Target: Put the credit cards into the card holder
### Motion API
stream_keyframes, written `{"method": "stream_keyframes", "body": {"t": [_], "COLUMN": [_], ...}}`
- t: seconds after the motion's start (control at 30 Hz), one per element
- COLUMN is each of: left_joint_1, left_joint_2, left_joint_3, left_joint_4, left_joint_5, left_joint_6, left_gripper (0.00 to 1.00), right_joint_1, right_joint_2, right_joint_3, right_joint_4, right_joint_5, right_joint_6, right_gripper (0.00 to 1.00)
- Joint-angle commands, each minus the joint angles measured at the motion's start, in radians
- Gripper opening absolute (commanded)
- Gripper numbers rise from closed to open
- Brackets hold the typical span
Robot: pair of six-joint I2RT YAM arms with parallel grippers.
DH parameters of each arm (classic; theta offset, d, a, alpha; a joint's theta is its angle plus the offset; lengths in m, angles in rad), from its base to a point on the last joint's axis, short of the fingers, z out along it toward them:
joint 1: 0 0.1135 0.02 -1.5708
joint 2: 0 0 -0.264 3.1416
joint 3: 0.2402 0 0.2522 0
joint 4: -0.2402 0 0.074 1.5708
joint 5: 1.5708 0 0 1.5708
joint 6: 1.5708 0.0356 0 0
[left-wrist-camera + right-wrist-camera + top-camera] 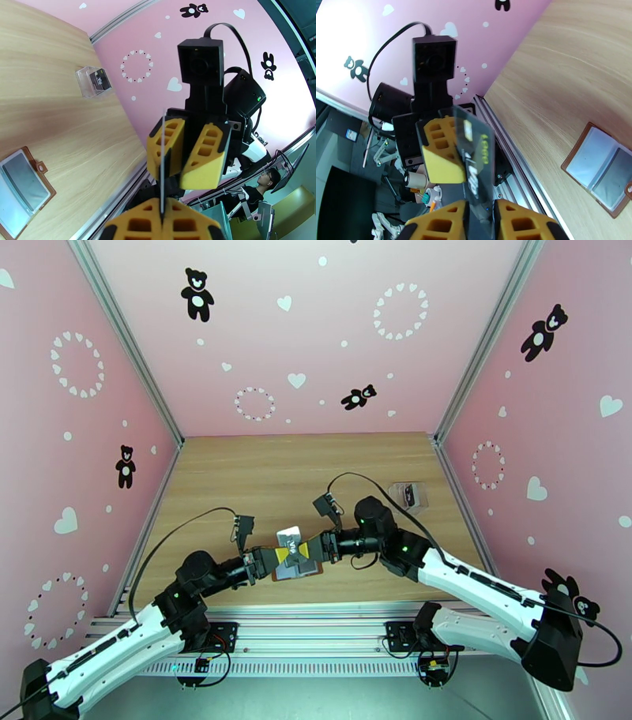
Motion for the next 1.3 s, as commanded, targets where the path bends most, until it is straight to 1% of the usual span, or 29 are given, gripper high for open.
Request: {"method": "stream_keyframes", "body": {"t": [0.0,0.17,0.4,0.6,0.63,0.67,0.7,0.73,0.77,0.8,0.83,0.87,0.93,0.97,1.03,1.1,1.17,1.23,1.27], "left_joint_1": [-0.003,-0.004,-0.004,-0.003,-0.004,-0.004,-0.004,-0.004,-0.002,0.008,0.028,0.057,0.085,0.085,0.086,0.087,0.087,0.087,0.087], "left_joint_2": [0.012,0.034,0.096,0.086,0.082,0.075,0.063,0.038,0.016,0.006,0.005,0.011,0.030,0.042,0.066,0.085,0.110,0.148,0.170], "left_joint_3": [0.024,0.051,0.070,0.077,0.080,0.085,0.095,0.116,0.129,0.136,0.130,0.104,0.033,0.008,-0.024,-0.045,-0.047,-0.044,-0.044], "left_joint_4": [-0.020,-0.056,-0.056,-0.099,-0.112,-0.140,-0.199,-0.334,-0.468,-0.561,-0.613,-0.606,-0.529,-0.516,-0.517,-0.510,-0.521,-0.517,-0.509], "left_joint_5": [0.042,0.080,0.140,0.119,0.109,0.088,0.037,-0.086,-0.208,-0.281,-0.304,-0.270,-0.196,-0.193,-0.210,-0.222,-0.238,-0.251,-0.255], "left_joint_6": [-0.010,0.009,0.012,0.021,0.024,0.029,0.039,0.044,0.042,0.038,0.034,0.022,-0.018,-0.030,-0.040,-0.038,-0.028,-0.013,-0.009], "left_gripper": [0.00,0.00,0.00,0.00,0.02,0.19,0.35,0.50,0.57,0.61,0.62,0.62,0.60,0.58,0.53,0.50,0.48,0.45,0.43], "right_joint_1": [0.013,0.014,0.018,0.020,0.019,0.020,0.020,0.019,0.017,0.016,0.014,0.014,0.012,0.012,0.012,0.011,0.012,0.009,0.006], "right_joint_2": [-0.043,-0.065,-0.067,-0.074,-0.076,-0.076,-0.075,-0.067,-0.055,-0.037,-0.013,0.019,0.082,0.118,0.191,0.261,0.328,0.383,0.404], "right_joint_3": [-0.013,-0.009,-0.006,-0.010,-0.012,-0.013,-0.011,-0.009,-0.003,-0.002,-0.002,-0.003,-0.008,-0.009,-0.014,-0.010,0.008,0.032,0.037], "right_joint_4": [0.052,0.032,0.011,-0.012,-0.013,-0.025,-0.045,-0.078,-0.118,-0.144,-0.164,-0.183,-0.182,-0.176,-0.134,-0.100,-0.110,-0.135,-0.126], "right_joint_5": [-0.040,-0.056,-0.065,-0.064,-0.061,-0.049,-0.028,-0.001,0.031,0.058,0.086,0.116,0.146,0.160,0.159,0.162,0.185,0.236,0.236], "right_joint_6": [-0.014,-0.033,-0.047,-0.060,-0.061,-0.066,-0.073,-0.084,-0.096,-0.099,-0.095,-0.092,-0.079,-0.071,-0.054,-0.048,-0.056,-0.065,-0.062], "right_gripper": [0.25,0.17,0.16,0.00,0.00,0.00,0.00,0.00,0.00,0.00,0.00,0.00,0.00,0.00,0.00,0.00,0.00,0.00,0.00]}}
